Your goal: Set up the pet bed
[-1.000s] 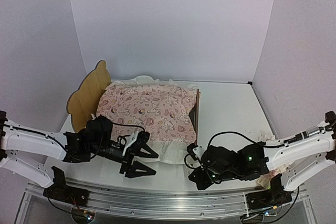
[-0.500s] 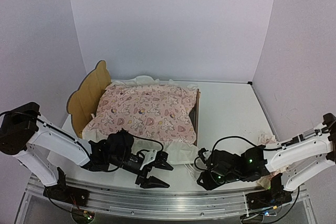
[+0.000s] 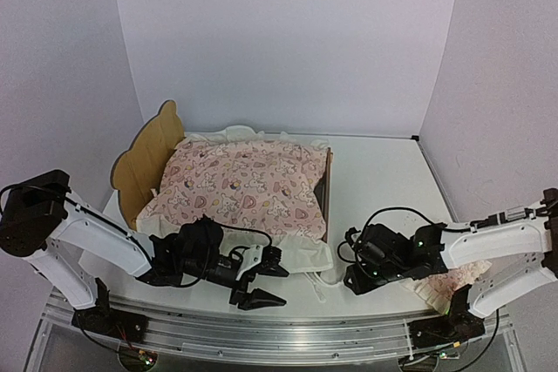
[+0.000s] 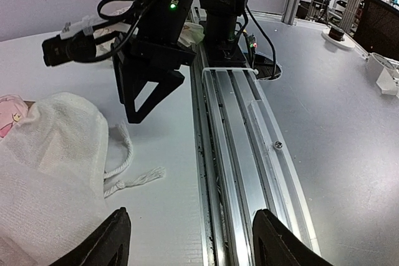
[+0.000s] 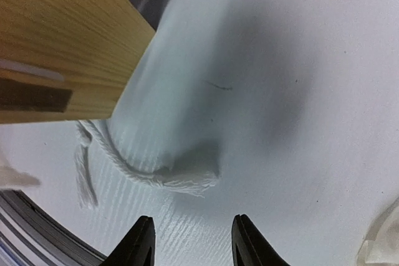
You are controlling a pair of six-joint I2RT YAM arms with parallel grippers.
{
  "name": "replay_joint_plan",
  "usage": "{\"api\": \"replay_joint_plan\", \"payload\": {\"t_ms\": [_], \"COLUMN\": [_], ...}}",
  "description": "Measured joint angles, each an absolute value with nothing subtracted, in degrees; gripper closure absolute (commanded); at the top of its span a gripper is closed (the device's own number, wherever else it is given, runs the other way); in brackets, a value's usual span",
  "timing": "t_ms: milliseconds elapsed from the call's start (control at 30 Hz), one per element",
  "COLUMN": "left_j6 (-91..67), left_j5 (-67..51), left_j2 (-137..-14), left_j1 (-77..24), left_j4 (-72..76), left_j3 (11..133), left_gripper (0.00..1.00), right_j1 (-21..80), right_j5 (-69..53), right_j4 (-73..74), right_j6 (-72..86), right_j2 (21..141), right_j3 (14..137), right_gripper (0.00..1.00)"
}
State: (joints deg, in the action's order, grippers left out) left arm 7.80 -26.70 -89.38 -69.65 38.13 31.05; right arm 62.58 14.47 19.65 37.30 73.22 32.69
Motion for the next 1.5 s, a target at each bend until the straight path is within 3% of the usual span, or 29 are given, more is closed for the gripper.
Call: {"api": "replay_joint_plan", "payload": {"t_ms": [200, 433, 600, 700, 1067, 1333, 1500], "left_j6": [14.33, 30.79, 39.99, 44.00, 54.97, 58.20, 59.35], "left_j5": [-29.01, -30.74, -30.92, -30.76, -23.50, -18.89, -16.93], "left_j2": [-89.98, -97.59, -103.05, -106.44, -118.02, -120.43, -121.52], "left_j1": [-69.67, -69.75, -70.39, -71.20, -73.08, -73.08, -73.09], "left_j4": [37.23, 22.88, 13.61, 8.85, -6.80, -13.63, -14.54], "left_j3": [31.36, 42.42, 52.01, 56.84, 72.54, 78.00, 79.95], "left_gripper": [0.32, 0.29, 0.28, 0.29, 0.34, 0.48, 0.51], "right_j1": [58.32, 57.80, 56.14, 55.63, 55.00, 55.00, 55.00], "right_j5": [8.91, 5.54, 4.39, 3.84, 1.45, 1.30, 1.37], "right_j4": [17.15, 13.46, 10.96, 9.97, 9.78, 10.77, 12.43], "right_j6": [30.92, 27.26, 24.35, 23.29, 25.36, 28.70, 29.72], "right_j2": [78.53, 80.98, 82.40, 82.86, 74.12, 70.30, 70.25], "right_j3": [32.69, 32.80, 32.77, 32.74, 27.49, 27.11, 27.48], "right_gripper": [0.55, 0.57, 0.88, 1.00, 1.00, 1.00, 1.00]}}
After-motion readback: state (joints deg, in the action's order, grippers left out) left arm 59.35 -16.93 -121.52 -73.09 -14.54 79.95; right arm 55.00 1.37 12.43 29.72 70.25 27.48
